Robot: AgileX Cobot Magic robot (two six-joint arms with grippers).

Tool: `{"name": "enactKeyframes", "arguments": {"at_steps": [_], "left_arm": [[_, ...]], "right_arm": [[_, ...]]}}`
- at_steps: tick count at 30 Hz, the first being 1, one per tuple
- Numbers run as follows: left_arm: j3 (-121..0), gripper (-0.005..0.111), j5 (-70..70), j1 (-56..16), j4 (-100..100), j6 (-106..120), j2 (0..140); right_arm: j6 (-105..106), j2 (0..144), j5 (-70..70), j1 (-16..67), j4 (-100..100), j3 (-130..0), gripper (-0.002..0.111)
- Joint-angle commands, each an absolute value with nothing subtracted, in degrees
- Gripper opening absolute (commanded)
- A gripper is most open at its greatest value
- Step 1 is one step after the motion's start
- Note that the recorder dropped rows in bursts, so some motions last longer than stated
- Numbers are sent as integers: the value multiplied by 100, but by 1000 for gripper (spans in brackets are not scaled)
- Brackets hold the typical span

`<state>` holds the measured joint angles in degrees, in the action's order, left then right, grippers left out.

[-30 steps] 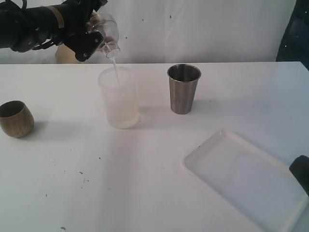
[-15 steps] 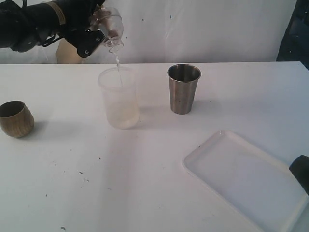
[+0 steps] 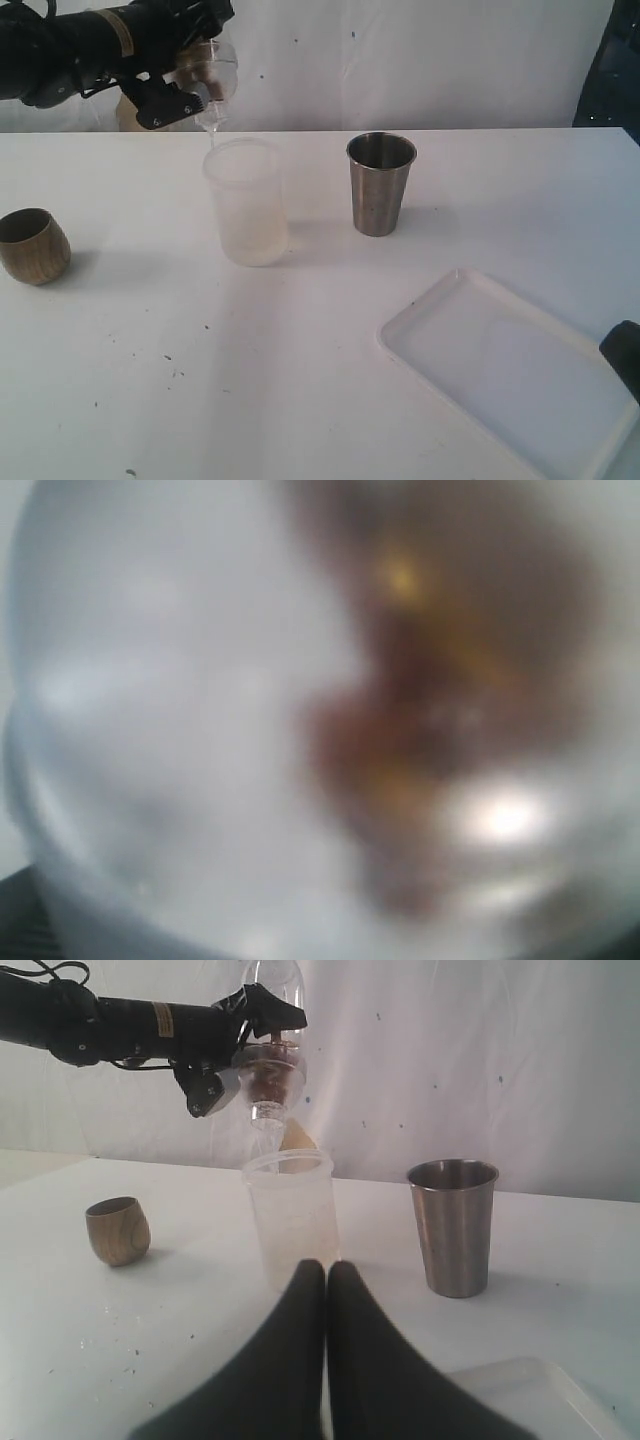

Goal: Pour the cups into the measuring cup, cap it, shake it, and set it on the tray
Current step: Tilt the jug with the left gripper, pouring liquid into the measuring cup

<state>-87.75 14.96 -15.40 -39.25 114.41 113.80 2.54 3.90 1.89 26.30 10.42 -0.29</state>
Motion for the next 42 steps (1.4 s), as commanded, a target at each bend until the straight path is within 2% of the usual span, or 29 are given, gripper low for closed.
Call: {"name": "enactKeyframes", "arguments": {"at_steps": [1,42], "left_arm": [[-8852,0,1624,-1548,-3923,11508,11265],[-8852,0,1816,-1791,-3906,10363,11265]], "right_arm": [[281,356,282,2563,1047,0,0],[281,356,282,2563,1047,0,0]]}}
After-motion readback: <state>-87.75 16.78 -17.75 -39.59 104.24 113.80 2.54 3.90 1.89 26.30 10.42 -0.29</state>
